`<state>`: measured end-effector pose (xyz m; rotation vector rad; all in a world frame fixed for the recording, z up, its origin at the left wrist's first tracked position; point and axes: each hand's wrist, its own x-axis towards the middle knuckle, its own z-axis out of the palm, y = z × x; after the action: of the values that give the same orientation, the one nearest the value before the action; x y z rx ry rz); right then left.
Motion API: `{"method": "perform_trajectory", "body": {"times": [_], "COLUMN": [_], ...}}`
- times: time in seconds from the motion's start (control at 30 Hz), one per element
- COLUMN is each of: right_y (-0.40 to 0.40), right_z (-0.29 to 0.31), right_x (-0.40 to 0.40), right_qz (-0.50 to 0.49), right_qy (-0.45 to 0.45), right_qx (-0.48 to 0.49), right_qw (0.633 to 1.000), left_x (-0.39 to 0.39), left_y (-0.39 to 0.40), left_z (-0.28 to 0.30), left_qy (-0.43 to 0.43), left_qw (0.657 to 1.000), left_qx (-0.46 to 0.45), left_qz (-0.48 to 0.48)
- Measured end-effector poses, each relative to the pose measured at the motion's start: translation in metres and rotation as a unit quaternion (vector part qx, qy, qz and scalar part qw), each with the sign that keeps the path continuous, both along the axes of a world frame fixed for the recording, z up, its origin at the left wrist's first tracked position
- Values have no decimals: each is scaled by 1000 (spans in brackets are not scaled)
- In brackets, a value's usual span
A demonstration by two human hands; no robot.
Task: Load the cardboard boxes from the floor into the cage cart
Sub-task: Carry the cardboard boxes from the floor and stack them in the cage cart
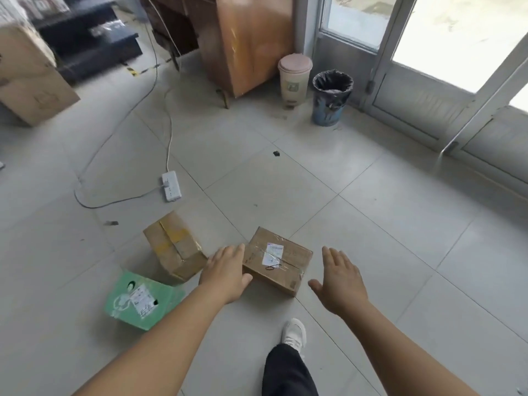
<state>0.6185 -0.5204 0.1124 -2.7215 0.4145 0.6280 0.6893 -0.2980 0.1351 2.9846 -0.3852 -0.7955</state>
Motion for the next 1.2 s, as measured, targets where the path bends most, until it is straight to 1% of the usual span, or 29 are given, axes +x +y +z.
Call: {"method": "perform_trajectory", "body": {"times": [0.13,0.27,0.4,0.57,0.73,0.87,1.03,1.2], "right_y": [-12,-22,-25,-25,-13,-7,-11,-11], "right_z": [-31,-69,-119,-202,-294,-361,-429,-484], "right_x": [49,87,114,139,151,153,149,144], "right_qz": [-7,-23,-50,-94,-158,-195,-252,-325], "right_qy": [13,40,70,100,128,145,160,168], "right_qx": [5,10,23,28,50,73,87,106], "right_qw": [1000,999,996,990,978,967,951,925], "left_x": [51,96,134,173,198,212,223,227], "left_y": [-11,-16,-4,8,8,5,1,-7], "left_z": [-21,-60,-120,-215,-313,-379,-444,-492], "left_qy": [24,56,87,132,168,179,188,207], "left_qw": [999,998,995,989,984,983,981,974], "left_qx": [21,22,39,52,50,31,13,9], "left_qz": [-7,4,25,39,22,33,38,89]}}
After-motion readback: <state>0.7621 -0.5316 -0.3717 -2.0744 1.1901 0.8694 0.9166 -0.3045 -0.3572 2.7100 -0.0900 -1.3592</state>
